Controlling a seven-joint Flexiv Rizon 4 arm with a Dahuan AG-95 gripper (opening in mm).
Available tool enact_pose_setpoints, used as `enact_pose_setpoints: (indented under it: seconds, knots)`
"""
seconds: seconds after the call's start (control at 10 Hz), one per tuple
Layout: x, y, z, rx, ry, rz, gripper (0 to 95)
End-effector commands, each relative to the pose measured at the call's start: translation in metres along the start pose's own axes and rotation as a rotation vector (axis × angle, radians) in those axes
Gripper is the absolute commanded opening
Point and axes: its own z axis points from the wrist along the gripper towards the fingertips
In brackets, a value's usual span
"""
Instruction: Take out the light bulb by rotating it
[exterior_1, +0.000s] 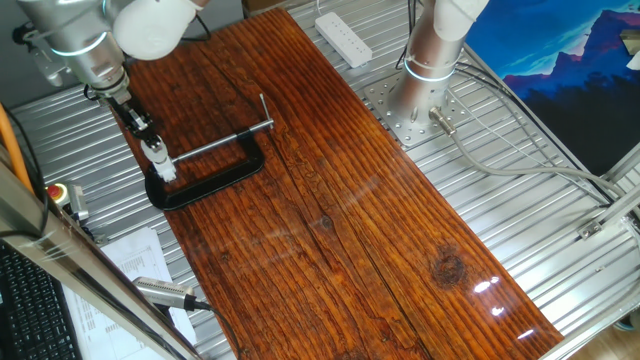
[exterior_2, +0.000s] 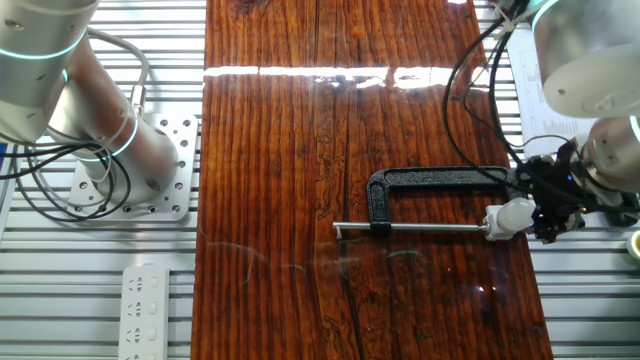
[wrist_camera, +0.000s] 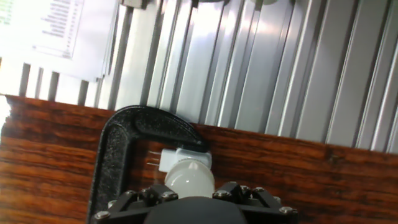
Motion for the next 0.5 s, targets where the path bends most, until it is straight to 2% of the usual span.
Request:
enact_pose_setpoints:
  seconds: [0.1,0.5]
  knots:
    - [0.0036,-0.001,0.0029,0.002,-0.004,-0.009,57.0]
    - [0.0042,0.002,0.0054,0.001,-0.008,-0.002,57.0]
